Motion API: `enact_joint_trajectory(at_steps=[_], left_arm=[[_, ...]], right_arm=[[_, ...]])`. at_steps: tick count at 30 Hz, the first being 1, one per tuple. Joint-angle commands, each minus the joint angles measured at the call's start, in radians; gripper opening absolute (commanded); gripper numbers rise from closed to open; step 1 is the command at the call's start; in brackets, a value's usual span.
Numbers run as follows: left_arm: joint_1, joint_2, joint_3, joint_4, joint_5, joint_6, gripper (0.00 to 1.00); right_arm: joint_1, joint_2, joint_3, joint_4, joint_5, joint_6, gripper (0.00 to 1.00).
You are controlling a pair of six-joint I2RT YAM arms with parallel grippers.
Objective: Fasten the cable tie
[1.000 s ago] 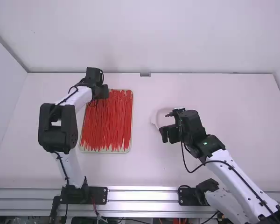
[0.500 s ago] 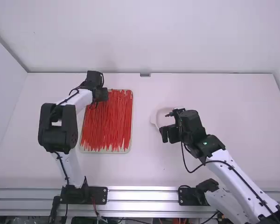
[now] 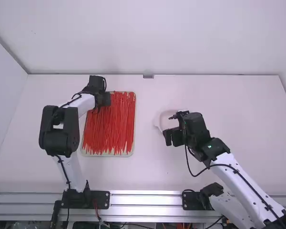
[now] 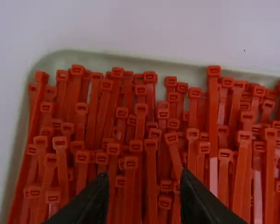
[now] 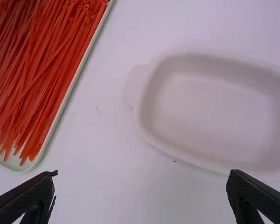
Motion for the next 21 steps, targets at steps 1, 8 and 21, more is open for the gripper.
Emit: enact_joint_trajectory(at_steps=[1,8,21], left_arm=[[0.002,0.013,-0.018,0.008,-0.011,0.008,0.4],[0.007,0.013,-0.018,0.036,-0.011,0.002,0.35],[0.018,0.013,-0.018,0.092,-0.003,0.002,0.4]], right_arm=[[0.006,0.0,0.034,0.002,0.005,0.003,0.98],[0.006,0.0,0.034,0.002,0.005,0.004,0.98],[0.006,0.0,0.034,0.004,0.005,0.003,0.98]])
